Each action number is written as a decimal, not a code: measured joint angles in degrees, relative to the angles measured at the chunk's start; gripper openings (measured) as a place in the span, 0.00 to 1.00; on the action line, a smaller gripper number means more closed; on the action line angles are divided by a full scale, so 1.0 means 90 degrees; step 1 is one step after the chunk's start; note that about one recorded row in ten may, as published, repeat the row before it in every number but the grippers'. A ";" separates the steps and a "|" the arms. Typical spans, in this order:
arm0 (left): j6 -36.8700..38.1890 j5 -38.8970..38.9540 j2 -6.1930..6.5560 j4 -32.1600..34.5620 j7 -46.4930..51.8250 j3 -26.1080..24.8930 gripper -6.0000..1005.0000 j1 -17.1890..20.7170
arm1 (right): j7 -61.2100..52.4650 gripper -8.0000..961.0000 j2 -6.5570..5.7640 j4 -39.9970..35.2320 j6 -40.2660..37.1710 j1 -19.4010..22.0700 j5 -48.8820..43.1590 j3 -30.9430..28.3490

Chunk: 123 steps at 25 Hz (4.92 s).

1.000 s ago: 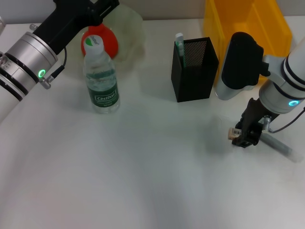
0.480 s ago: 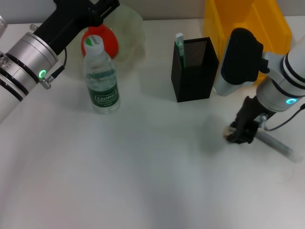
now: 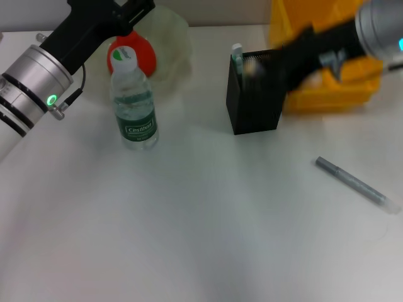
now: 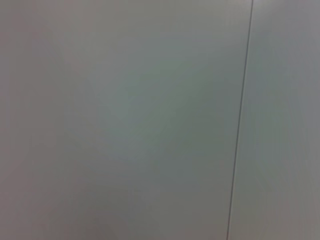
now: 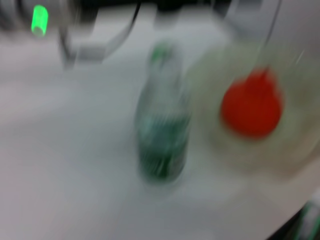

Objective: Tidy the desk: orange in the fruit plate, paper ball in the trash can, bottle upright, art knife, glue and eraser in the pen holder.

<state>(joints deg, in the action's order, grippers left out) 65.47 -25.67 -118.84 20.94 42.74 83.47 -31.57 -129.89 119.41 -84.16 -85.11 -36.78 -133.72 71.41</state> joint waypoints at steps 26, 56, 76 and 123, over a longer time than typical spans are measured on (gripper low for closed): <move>0.0066 0.0079 0.0001 -0.0015 -0.0046 -0.0007 0.79 0.0075 | -0.1675 0.30 0.0013 0.1086 0.1407 -0.0753 -0.1935 0.1321; 0.0048 0.0089 -0.0019 -0.0013 -0.0052 -0.0095 0.79 0.0077 | -0.2162 0.54 0.0010 -0.0680 -0.0770 0.1310 -0.2714 0.1485; 0.0100 0.0088 -0.0028 -0.0022 0.0011 -0.0039 0.79 0.0151 | -0.2128 0.54 -0.0007 -0.0548 -0.0784 0.1459 -0.2740 0.1514; 0.0148 0.0088 -0.0028 -0.0033 0.0017 -0.0033 0.78 0.0129 | -0.1763 0.28 -0.0023 0.0776 -0.0282 0.1308 -0.2867 0.1158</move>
<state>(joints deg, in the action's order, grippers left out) 66.80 -24.88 -119.09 20.65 42.89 83.17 -30.41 -145.76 119.20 -77.18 -87.65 -25.01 -159.52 81.84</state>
